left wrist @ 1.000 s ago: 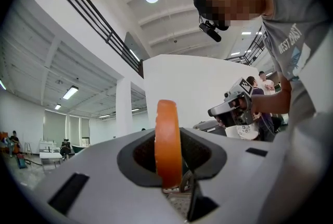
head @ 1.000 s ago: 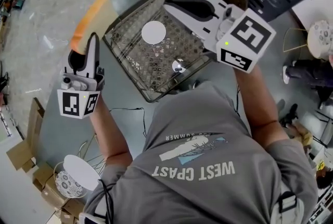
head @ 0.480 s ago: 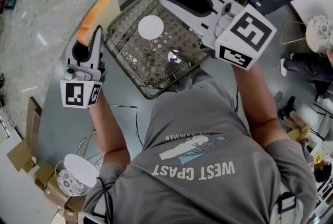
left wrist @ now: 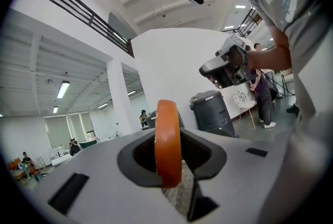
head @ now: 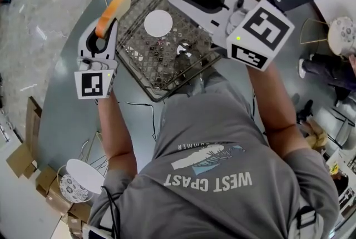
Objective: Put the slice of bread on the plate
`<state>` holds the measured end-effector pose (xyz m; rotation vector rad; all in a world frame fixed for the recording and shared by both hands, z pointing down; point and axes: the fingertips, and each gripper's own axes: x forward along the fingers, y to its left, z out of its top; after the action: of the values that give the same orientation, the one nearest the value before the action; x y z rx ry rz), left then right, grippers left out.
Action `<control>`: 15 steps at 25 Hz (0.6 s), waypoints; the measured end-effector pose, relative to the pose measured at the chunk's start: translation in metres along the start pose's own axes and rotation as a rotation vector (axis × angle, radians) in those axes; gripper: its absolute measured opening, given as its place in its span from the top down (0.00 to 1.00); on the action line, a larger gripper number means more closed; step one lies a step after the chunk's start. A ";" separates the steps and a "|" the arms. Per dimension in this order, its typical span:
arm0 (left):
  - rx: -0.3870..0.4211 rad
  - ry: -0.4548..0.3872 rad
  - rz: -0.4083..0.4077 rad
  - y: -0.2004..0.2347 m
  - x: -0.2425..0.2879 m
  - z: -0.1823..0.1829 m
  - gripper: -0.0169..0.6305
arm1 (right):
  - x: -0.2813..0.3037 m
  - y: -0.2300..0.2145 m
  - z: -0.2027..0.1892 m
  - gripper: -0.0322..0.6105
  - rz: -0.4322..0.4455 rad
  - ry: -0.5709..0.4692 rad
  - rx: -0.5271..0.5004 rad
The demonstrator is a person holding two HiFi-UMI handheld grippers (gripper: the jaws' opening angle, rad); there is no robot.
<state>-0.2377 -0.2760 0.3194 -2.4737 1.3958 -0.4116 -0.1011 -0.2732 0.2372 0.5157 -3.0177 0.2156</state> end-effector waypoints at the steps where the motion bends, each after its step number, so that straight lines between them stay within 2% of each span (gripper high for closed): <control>1: 0.012 0.016 -0.003 -0.001 0.003 -0.006 0.82 | 0.001 -0.001 -0.001 0.94 0.000 0.003 0.004; 7: 0.082 0.100 -0.018 -0.015 0.025 -0.050 0.82 | 0.002 -0.010 -0.016 0.94 0.002 0.025 0.025; 15: 0.130 0.173 -0.047 -0.024 0.049 -0.095 0.82 | 0.011 -0.020 -0.023 0.94 -0.007 0.048 0.052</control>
<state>-0.2305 -0.3151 0.4213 -2.4167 1.3293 -0.7182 -0.1033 -0.2922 0.2636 0.5169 -2.9702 0.3017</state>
